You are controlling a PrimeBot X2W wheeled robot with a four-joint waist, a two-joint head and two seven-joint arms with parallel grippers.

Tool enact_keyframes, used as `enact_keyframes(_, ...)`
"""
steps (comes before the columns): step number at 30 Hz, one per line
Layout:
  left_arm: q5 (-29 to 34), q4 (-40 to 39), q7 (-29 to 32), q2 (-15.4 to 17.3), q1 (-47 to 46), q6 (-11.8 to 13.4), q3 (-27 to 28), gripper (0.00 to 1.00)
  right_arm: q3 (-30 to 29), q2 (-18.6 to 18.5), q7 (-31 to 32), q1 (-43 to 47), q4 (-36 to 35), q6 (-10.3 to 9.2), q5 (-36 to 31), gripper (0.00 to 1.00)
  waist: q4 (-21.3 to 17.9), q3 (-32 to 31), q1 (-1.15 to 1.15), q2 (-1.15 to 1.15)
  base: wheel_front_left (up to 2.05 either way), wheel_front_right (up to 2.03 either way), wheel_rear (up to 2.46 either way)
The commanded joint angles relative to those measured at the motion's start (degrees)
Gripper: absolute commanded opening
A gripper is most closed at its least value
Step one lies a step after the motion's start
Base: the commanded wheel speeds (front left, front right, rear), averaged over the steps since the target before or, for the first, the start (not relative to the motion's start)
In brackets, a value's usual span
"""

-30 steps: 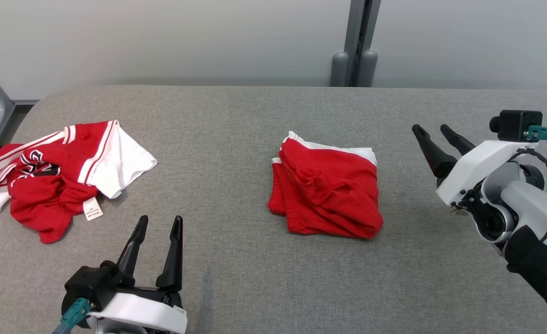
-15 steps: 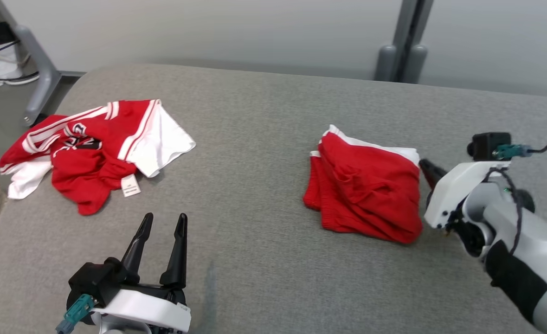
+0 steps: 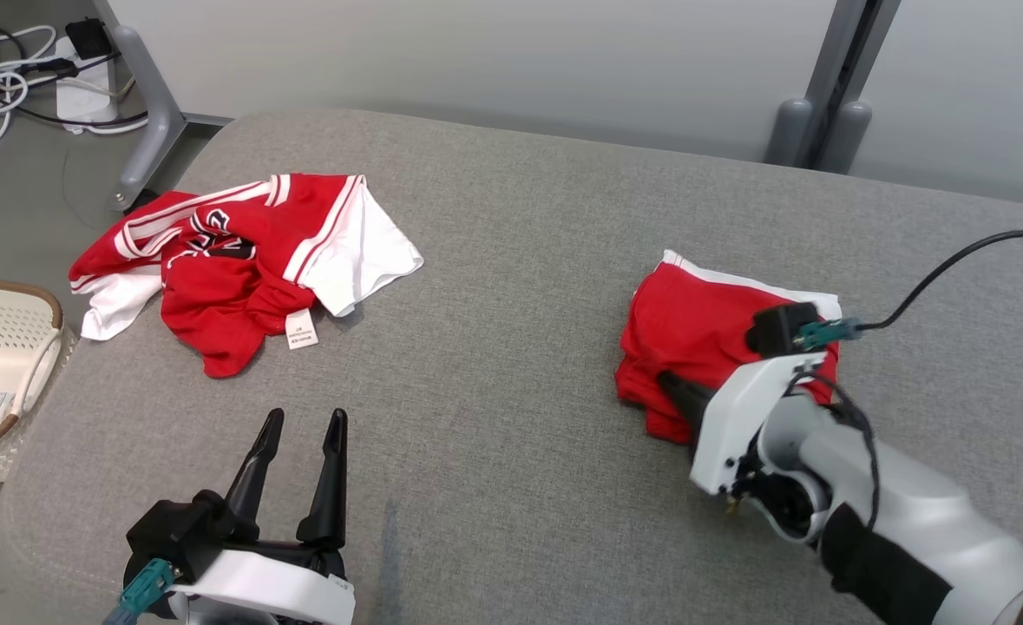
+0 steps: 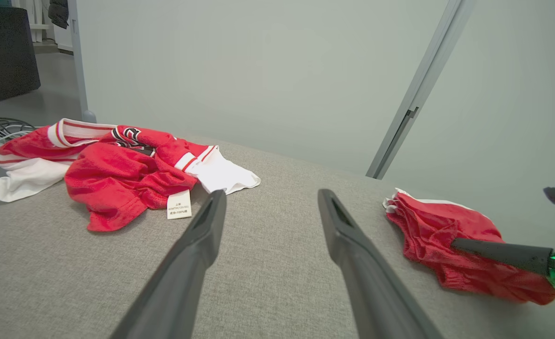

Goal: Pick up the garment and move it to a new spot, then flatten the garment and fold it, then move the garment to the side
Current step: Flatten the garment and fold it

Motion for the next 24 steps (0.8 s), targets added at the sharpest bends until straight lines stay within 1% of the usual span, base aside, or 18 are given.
enact_keyframes(1,0.10,0.04,-0.01,0.19,0.00,0.18,0.17,1.00,0.88,0.61,-0.30,1.26,-1.77,0.01,-0.88,0.00,-0.41,-0.37,0.00,0.00,0.00,0.00,0.00)
enact_keyframes(7,0.64,0.55,-0.01,0.18,0.06,-0.04,0.49,1.00,2.25,2.25,-1.66,2.57,-6.34,0.01,-2.43,0.00,-1.76,-1.36,0.00,0.00,0.00,0.00,0.00)
enact_keyframes(10,0.79,0.68,-0.01,0.18,0.32,-0.09,0.64,1.00,2.34,2.26,-2.31,2.84,-8.08,0.01,-1.98,0.00,-2.31,-1.79,0.00,0.00,0.00,0.00,0.00)
enact_keyframes(16,1.72,0.45,-0.01,0.20,1.04,-0.29,1.43,1.00,2.09,-0.14,-6.66,1.74,-11.22,0.01,-3.19,0.00,-4.49,-3.72,0.00,0.00,0.00,0.00,0.00)
enact_keyframes(17,1.87,0.34,-0.01,0.24,1.13,-0.31,1.60,1.00,1.99,-0.80,-7.39,1.67,-11.53,0.01,-3.49,0.09,-4.95,-4.03,0.00,0.00,0.00,0.00,0.00)
enact_keyframes(18,2.06,0.21,-0.01,0.29,1.16,-0.33,1.74,1.00,1.87,-1.50,-8.05,1.61,-11.79,0.01,-3.65,0.31,-5.43,-4.35,0.00,0.00,0.00,0.00,0.00)
enact_keyframes(19,2.19,0.08,-0.01,0.38,1.24,-0.33,1.94,1.00,1.67,-2.17,-8.70,1.48,-12.05,0.01,-3.92,0.45,-5.91,-4.65,0.00,0.00,0.00,0.00,0.00)
enact_keyframes(20,2.27,-0.02,-0.01,0.46,1.40,-0.35,2.09,1.00,1.40,-2.86,-9.28,1.34,-12.26,0.01,-4.15,0.78,-6.40,-4.91,0.00,0.00,0.00,0.00,0.00)
enact_keyframes(21,2.41,-0.08,-0.01,0.53,1.66,-0.35,2.27,1.00,1.04,-3.50,-9.86,1.21,-12.52,0.01,-4.46,1.00,-6.92,-5.20,0.00,0.00,0.00,0.00,0.00)
enact_keyframes(24,2.81,-0.42,0.00,0.78,2.38,-0.27,2.91,1.00,-0.52,-5.80,-11.57,1.02,-13.12,0.01,-5.75,1.00,-8.56,-5.98,0.00,0.00,0.00,0.00,0.00)
